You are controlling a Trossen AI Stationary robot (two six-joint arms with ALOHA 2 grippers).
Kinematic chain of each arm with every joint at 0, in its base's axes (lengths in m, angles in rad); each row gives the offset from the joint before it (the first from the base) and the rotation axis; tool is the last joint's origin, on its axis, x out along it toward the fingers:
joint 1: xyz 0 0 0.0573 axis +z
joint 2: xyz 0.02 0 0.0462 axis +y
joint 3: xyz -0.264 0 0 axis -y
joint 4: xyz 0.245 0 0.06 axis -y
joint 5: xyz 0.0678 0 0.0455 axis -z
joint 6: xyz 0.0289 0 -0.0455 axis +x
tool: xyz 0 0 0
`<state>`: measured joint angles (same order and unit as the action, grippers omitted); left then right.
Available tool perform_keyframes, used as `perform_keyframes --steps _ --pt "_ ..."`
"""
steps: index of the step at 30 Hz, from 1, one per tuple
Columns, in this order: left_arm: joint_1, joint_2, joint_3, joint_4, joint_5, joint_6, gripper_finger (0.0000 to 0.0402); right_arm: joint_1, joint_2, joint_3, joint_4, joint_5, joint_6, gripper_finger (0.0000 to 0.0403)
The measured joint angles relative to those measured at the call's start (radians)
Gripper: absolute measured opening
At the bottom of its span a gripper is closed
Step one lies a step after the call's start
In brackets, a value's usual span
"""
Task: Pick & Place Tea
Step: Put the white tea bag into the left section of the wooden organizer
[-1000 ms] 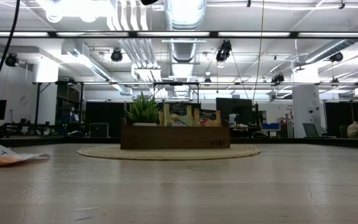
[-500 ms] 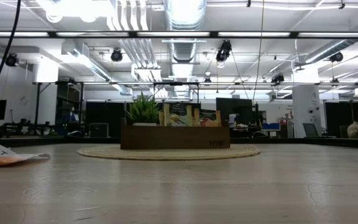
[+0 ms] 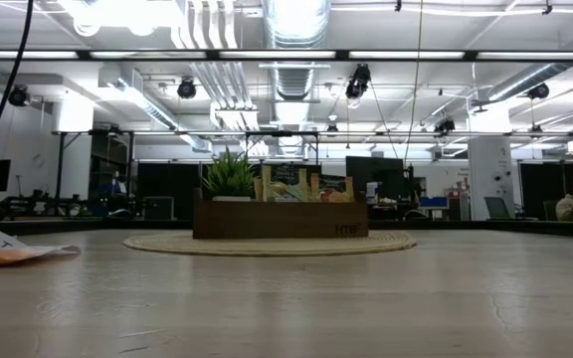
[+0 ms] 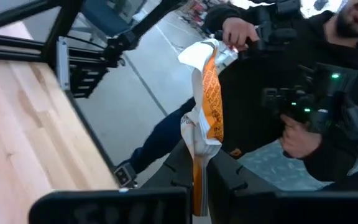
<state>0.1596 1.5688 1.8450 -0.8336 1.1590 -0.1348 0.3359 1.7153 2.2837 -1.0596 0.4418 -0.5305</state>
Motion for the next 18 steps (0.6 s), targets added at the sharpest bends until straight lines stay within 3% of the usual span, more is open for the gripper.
perform_keyframes --steps 4,18 --pt "0.0 0.0 0.0 0.005 0.032 -0.008 0.0017 0.001 0.001 0.0 0.006 -0.077 -0.071 0.0211" --pt "-0.002 0.001 -0.001 0.007 0.056 -0.031 0.0017 0.0 0.036 -0.001 0.161 -0.156 -0.222 0.0211"
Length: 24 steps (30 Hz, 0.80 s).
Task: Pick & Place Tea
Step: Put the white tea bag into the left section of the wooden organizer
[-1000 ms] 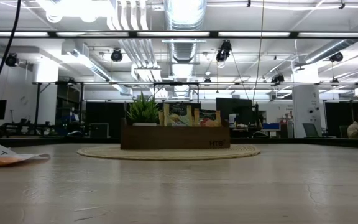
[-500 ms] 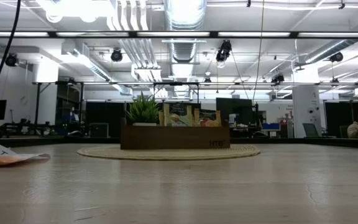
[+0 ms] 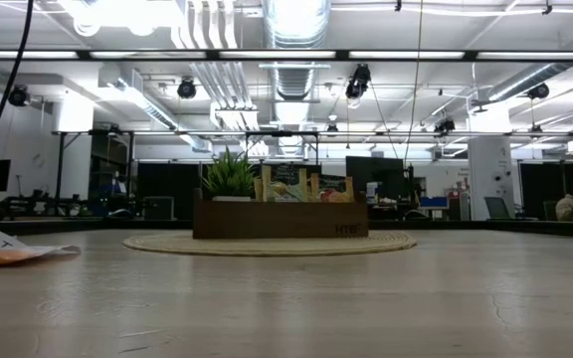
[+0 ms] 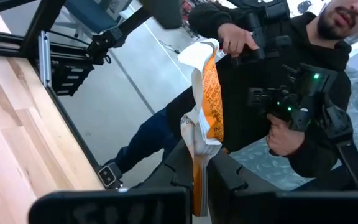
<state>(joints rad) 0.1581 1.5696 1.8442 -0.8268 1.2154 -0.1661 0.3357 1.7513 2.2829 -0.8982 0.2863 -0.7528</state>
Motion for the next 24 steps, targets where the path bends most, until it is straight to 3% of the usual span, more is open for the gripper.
perform_keyframes --steps 24 --pt "-0.033 0.028 -0.001 0.088 0.108 -0.076 0.0018 -0.014 0.042 0.003 0.12 0.001 -0.196 0.021"
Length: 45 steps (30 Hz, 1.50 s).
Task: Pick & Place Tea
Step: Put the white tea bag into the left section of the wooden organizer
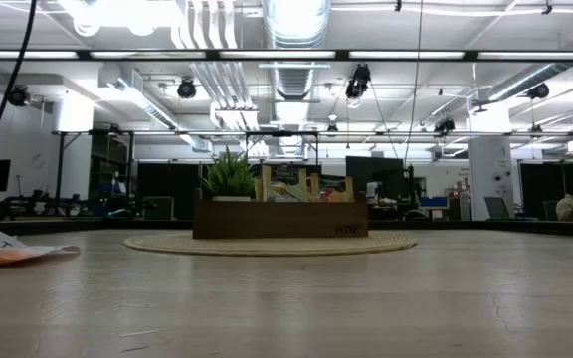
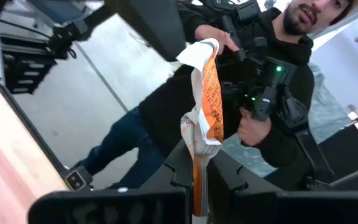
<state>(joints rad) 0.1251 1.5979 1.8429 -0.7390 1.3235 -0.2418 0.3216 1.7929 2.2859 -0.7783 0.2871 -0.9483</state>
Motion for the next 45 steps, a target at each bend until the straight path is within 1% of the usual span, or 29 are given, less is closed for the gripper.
perform_keyframes --steps 10,13,17,21,27,30,34,38,45 --pt "-0.016 0.044 -0.001 0.082 0.071 -0.056 0.0018 -0.004 0.0 -0.004 -0.033 -0.004 -0.002 0.021" --pt "-0.016 0.043 -0.001 0.101 0.079 -0.058 0.0018 -0.004 0.0 -0.004 -0.056 -0.014 -0.002 0.021" --pt "-0.016 0.043 -0.001 0.101 0.082 -0.07 0.0018 -0.004 0.0 -0.005 -0.053 -0.053 -0.002 0.0204" --pt "-0.016 0.046 -0.001 0.101 0.082 -0.073 0.0018 -0.003 0.0 -0.005 -0.052 -0.057 -0.002 0.0177" --pt "-0.016 0.046 -0.001 0.101 0.082 -0.075 0.0018 -0.003 -0.001 -0.005 -0.051 -0.064 -0.002 0.0115" --pt "-0.016 0.046 -0.001 0.101 0.08 -0.076 0.0018 -0.003 -0.001 -0.005 -0.051 -0.087 -0.002 0.0088" --pt "-0.015 0.046 -0.005 0.102 0.072 -0.083 0.0018 -0.003 -0.001 -0.005 -0.05 -0.087 -0.002 0.0065" --pt "-0.015 0.046 -0.008 0.105 0.072 -0.093 0.0018 -0.003 -0.001 -0.005 -0.051 -0.087 -0.002 0.0063" --pt "-0.015 0.046 -0.015 0.147 0.072 -0.115 0.0018 -0.003 -0.001 -0.005 -0.051 -0.087 -0.003 0.0094"
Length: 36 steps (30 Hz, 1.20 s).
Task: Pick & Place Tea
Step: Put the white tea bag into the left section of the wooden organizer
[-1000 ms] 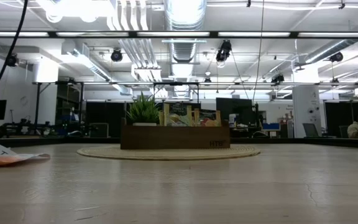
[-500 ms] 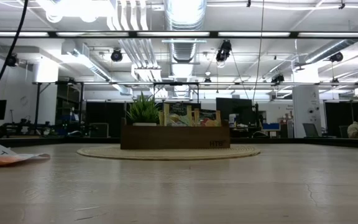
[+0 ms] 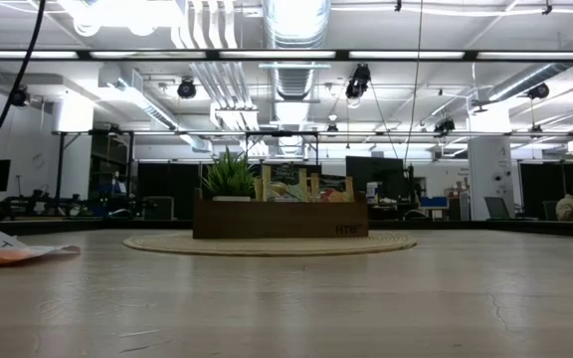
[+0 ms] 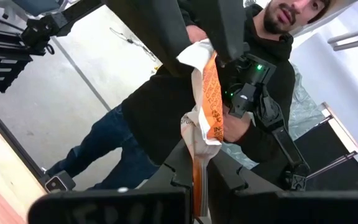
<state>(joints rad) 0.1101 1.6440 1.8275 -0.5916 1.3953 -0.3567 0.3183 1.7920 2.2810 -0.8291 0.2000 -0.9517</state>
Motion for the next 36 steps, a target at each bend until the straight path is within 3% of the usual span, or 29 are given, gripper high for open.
perform_keyframes --steps 6,9,13,18,27,32,36 --pt "0.001 0.004 0.0 0.024 -0.002 -0.021 0.0018 0.0 0.0 -0.002 -0.003 -0.04 -0.033 0.0103" --pt "0.001 0.01 0.0 0.036 0.0 -0.028 0.0018 0.0 0.0 -0.004 -0.004 -0.047 -0.034 0.008" --pt "0.002 0.012 -0.001 0.036 -0.002 -0.038 0.0018 -0.001 -0.001 -0.005 -0.004 -0.044 -0.011 0.0021" --pt "0.004 0.012 -0.001 0.041 -0.006 -0.066 0.0026 -0.001 -0.001 -0.005 -0.005 -0.043 0.007 0.0009" --pt "0.006 0.011 -0.001 0.017 -0.006 -0.151 0.0109 -0.001 -0.001 -0.004 -0.062 -0.042 0.089 0.0008" --pt "0.007 0.003 -0.001 -0.128 -0.009 -0.044 0.0147 0.0 -0.001 -0.004 -0.137 -0.043 0.184 0.0008" --pt "0.008 -0.023 -0.001 -0.368 -0.113 0.164 0.015 -0.002 -0.001 -0.004 -0.184 -0.041 0.28 0.0008"
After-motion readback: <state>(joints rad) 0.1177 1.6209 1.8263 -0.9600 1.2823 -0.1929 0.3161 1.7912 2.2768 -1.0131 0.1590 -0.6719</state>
